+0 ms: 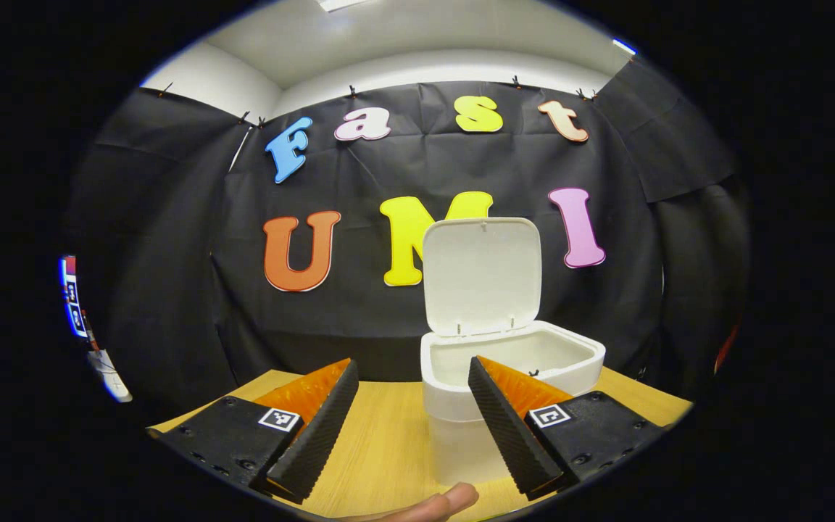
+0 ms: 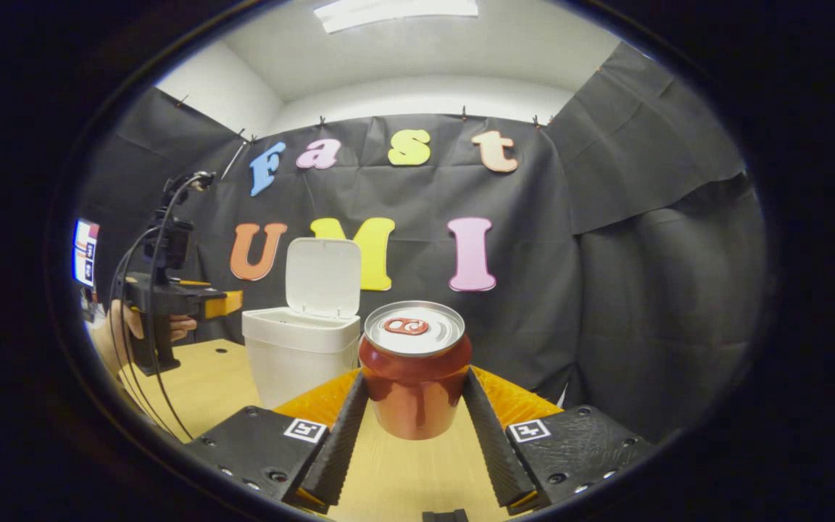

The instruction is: Press the lid of the desktop garbage bin to open it, pick up the crumpled paper on the desktop and throw it into the bin, then pick up the pop can on the desktop and drop it into the bin, and finally close the garbage bin lid.

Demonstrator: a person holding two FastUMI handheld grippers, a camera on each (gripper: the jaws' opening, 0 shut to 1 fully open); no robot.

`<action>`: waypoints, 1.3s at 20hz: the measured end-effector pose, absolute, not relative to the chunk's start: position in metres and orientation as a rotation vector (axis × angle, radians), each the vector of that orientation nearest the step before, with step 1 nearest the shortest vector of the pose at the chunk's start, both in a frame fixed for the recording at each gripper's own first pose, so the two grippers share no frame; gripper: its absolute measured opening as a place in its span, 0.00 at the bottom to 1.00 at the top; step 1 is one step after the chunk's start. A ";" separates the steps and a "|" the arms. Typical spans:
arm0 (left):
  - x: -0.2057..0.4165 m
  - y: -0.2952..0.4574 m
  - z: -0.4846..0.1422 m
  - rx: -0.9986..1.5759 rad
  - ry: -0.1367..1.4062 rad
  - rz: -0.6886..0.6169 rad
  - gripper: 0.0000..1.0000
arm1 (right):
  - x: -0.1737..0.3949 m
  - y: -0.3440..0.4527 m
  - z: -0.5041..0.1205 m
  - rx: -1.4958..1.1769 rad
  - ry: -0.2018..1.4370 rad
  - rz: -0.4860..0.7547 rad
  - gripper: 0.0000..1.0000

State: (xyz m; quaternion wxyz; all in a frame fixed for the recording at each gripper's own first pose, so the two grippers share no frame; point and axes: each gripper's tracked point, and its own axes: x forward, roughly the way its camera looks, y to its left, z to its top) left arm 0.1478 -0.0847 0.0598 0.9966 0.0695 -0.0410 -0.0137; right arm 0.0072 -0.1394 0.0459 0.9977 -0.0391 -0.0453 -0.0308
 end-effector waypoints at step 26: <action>0.056 -0.042 -0.029 0.059 -0.016 -0.037 0.99 | 0.028 -0.086 0.042 -0.083 0.032 0.009 0.77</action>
